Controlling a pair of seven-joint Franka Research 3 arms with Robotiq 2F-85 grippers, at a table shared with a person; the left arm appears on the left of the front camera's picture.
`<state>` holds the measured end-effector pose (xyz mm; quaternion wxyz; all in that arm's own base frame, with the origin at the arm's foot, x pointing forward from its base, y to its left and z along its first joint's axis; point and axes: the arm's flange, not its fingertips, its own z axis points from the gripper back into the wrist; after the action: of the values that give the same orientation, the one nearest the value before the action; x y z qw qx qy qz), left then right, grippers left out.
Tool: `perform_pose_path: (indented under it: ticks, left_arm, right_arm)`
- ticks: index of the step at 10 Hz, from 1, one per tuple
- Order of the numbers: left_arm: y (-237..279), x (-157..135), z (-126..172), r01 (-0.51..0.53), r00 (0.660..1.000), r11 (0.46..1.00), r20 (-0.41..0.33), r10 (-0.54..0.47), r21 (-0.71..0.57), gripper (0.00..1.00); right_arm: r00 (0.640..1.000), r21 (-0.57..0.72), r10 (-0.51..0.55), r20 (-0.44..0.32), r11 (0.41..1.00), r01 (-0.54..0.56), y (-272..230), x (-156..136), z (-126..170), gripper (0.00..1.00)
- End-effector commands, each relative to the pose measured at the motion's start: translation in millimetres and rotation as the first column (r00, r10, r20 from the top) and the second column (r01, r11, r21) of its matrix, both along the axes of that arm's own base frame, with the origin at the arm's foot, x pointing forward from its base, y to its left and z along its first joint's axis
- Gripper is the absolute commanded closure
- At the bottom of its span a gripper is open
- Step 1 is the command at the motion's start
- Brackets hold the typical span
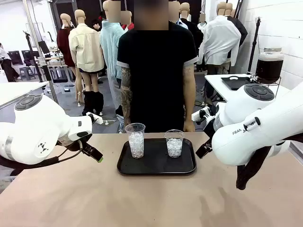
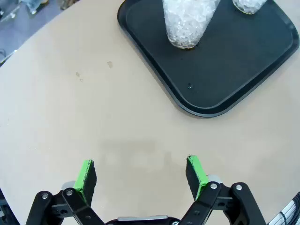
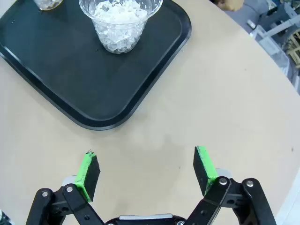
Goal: Pour the drink into the iced cup.
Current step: Pick up the iced cup indicated by the human and present it to them.
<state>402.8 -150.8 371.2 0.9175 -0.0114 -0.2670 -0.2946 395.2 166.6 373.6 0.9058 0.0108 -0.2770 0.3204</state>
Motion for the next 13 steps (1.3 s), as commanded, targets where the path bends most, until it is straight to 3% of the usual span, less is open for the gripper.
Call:
perform_pose_path:
  ticks: [1, 13]
  left_arm:
    - [0.0, 0.0, 0.1, 0.000, 1.000, 1.000, 0.000, 0.000, 0.000, 0.00]
    - [0.0, 0.0, 0.1, 0.000, 1.000, 1.000, 0.000, 0.000, 0.000, 0.00]
  right_arm:
    - [1.000, 0.000, 0.000, 0.000, 1.000, 0.000, 0.0, 0.0, 0.0, 0.00]
    - [1.000, 0.000, 0.000, 0.000, 1.000, 0.000, 0.0, 0.0, 0.0, 0.00]
